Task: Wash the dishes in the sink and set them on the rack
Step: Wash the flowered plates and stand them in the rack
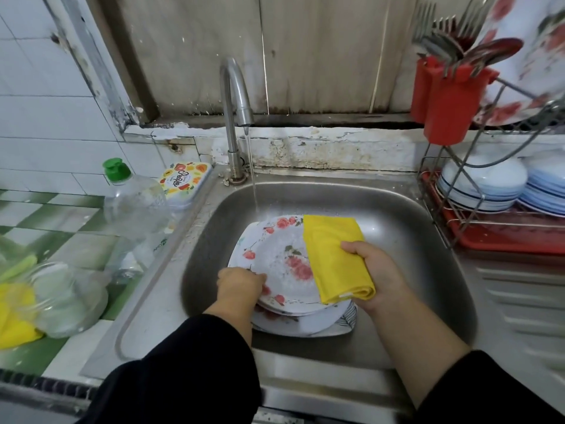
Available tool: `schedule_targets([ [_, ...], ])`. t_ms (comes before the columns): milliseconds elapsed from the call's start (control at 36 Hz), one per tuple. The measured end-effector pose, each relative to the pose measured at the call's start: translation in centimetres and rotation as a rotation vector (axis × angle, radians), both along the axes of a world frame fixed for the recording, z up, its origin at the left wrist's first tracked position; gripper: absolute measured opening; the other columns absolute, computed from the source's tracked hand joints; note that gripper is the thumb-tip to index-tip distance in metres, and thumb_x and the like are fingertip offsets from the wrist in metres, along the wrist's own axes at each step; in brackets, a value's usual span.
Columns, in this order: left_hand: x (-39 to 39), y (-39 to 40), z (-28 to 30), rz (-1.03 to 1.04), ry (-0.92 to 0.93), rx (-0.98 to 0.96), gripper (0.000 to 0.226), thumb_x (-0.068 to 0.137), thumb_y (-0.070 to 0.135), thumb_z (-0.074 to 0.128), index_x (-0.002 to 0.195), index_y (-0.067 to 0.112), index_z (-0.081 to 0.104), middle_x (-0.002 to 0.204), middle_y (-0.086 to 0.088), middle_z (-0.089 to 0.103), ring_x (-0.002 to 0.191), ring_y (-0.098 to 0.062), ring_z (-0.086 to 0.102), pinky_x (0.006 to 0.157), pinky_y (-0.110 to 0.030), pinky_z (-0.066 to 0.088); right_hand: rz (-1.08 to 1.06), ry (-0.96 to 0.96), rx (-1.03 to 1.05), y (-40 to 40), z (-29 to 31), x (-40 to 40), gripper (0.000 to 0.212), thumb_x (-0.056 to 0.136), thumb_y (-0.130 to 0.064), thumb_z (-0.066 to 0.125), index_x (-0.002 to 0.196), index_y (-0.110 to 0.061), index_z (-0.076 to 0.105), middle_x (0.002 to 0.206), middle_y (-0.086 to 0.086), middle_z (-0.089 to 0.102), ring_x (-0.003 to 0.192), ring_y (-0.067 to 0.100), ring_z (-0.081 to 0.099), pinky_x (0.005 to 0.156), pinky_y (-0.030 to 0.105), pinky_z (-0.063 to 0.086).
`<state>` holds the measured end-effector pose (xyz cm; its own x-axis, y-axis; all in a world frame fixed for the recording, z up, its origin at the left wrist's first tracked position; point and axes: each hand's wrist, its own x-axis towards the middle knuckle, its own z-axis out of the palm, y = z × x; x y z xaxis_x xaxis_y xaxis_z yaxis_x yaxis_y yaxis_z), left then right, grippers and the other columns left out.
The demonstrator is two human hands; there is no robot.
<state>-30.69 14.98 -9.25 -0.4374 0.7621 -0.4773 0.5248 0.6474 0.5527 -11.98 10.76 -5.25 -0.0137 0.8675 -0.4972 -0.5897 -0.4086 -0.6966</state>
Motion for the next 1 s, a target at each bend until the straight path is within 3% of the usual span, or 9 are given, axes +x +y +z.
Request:
schedule_targets([
  [167, 0.2, -0.1, -0.3, -0.034, -0.025, 0.023, 0.035, 0.085, 0.024, 0.06, 0.111, 0.0, 0.058, 0.115, -0.017, 0.058, 0.105, -0.031, 0.057, 0.093, -0.036, 0.049, 0.003, 0.002, 0.006, 0.0, 0.0, 0.0, 0.021, 0.093, -0.009, 0.05, 0.113, -0.005, 0.053, 0.092, 0.019, 0.063, 0.078, 0.033, 0.061, 0.062, 0.039, 0.047],
  [361, 0.3, -0.1, 0.2, 0.199, -0.256, 0.098, 0.03, 0.083, 0.016, 0.065, 0.105, 0.0, 0.051, 0.081, -0.011, 0.053, 0.075, -0.024, 0.051, 0.069, -0.034, 0.044, -0.012, 0.003, -0.007, 0.2, -0.3, 0.1, 0.034, 0.091, -0.01, 0.051, 0.125, -0.004, 0.052, 0.106, 0.023, 0.063, 0.086, 0.037, 0.061, 0.078, 0.049, 0.049],
  [500, 0.2, -0.5, 1.0, 0.285, -0.359, 0.178, 0.039, 0.084, 0.011, 0.063, 0.118, -0.001, 0.049, 0.084, -0.012, 0.056, 0.069, -0.023, 0.053, 0.068, -0.037, 0.051, 0.003, 0.0, 0.014, 0.6, -0.5, 0.3, 0.035, 0.092, -0.01, 0.051, 0.126, -0.005, 0.052, 0.097, 0.022, 0.064, 0.084, 0.038, 0.061, 0.089, 0.061, 0.044],
  [583, 0.2, -0.8, 1.7, 0.329, -0.434, 0.219, 0.032, 0.086, 0.009, 0.059, 0.115, 0.001, 0.049, 0.084, -0.012, 0.058, 0.072, -0.024, 0.058, 0.065, -0.035, 0.051, 0.0, 0.029, 0.023, 0.6, -0.4, 0.3, 0.029, 0.093, -0.009, 0.049, 0.121, -0.004, 0.052, 0.076, 0.018, 0.07, 0.063, 0.034, 0.067, 0.063, 0.046, 0.053],
  [639, 0.5, -1.1, 2.3, 0.334, -0.505, 0.234, 0.023, 0.09, 0.007, 0.054, 0.112, 0.006, 0.049, 0.079, -0.009, 0.054, 0.069, -0.021, 0.053, 0.062, -0.032, 0.046, -0.021, 0.026, 0.025, 0.7, -0.3, 0.4, 0.03, 0.093, -0.009, 0.049, 0.122, -0.004, 0.051, 0.081, 0.018, 0.068, 0.064, 0.033, 0.066, 0.054, 0.037, 0.051],
  [750, 1.3, -1.3, 4.6, 0.382, -0.773, 0.27, 0.027, 0.093, -0.001, 0.044, 0.118, 0.007, 0.046, 0.078, -0.009, 0.053, 0.066, -0.022, 0.054, 0.052, -0.03, 0.042, -0.017, 0.037, 0.021, 1.1, -0.3, 0.7, 0.03, 0.092, -0.011, 0.052, 0.122, -0.006, 0.05, 0.095, 0.019, 0.062, 0.079, 0.035, 0.059, 0.064, 0.043, 0.047],
  [861, 1.3, -0.2, 6.6, 0.37, -0.86, 0.28, 0.035, 0.095, -0.001, 0.041, 0.129, 0.0, 0.045, 0.087, -0.016, 0.059, 0.075, -0.029, 0.057, 0.062, -0.035, 0.047, -0.033, 0.04, 0.034, 1.2, 0.0, 0.8, 0.03, 0.093, -0.011, 0.05, 0.122, -0.006, 0.051, 0.097, 0.019, 0.063, 0.081, 0.035, 0.059, 0.064, 0.043, 0.047],
  [944, 1.7, 0.3, 8.5, 0.289, -0.839, 0.246, 0.036, 0.097, 0.006, 0.04, 0.133, 0.002, 0.045, 0.122, -0.02, 0.058, 0.103, -0.036, 0.056, 0.081, -0.047, 0.045, -0.04, 0.063, 0.029, 1.2, 0.0, 0.8, 0.037, 0.091, -0.012, 0.052, 0.126, -0.003, 0.049, 0.11, 0.024, 0.061, 0.092, 0.041, 0.059, 0.075, 0.05, 0.049],
  [1000, 2.0, 0.3, 9.7, 0.229, -0.844, 0.235, 0.031, 0.097, 0.009, 0.042, 0.126, 0.003, 0.049, 0.119, -0.019, 0.058, 0.094, -0.033, 0.057, 0.082, -0.047, 0.043, -0.04, 0.059, 0.043, 1.1, 0.2, 1.0, 0.03, 0.092, -0.011, 0.051, 0.121, -0.004, 0.051, 0.102, 0.021, 0.063, 0.085, 0.037, 0.06, 0.069, 0.047, 0.049],
])
